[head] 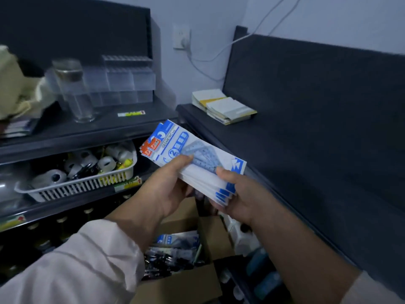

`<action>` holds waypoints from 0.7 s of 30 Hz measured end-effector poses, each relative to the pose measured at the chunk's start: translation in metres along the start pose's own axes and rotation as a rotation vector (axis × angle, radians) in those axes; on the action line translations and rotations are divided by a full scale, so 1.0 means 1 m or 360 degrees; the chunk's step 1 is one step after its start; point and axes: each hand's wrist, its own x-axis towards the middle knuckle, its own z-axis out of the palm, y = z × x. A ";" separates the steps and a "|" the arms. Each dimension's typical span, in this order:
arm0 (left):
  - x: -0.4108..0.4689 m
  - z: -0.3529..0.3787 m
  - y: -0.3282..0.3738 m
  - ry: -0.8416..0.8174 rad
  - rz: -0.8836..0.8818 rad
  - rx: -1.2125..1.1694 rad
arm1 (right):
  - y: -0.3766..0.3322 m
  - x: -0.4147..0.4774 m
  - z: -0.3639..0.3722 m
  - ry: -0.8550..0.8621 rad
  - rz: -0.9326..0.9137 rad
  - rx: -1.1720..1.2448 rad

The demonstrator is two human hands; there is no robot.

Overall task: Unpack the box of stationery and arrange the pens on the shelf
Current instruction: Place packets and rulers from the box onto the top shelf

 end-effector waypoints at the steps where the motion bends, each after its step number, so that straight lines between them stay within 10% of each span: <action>1: 0.002 0.006 0.003 -0.0024 -0.0017 -0.0005 | -0.008 -0.001 -0.006 0.0009 -0.0072 -0.0037; 21: 0.180 0.179 -0.067 -0.0435 0.0192 0.1323 | -0.142 0.050 -0.245 0.0502 -0.0876 -0.0891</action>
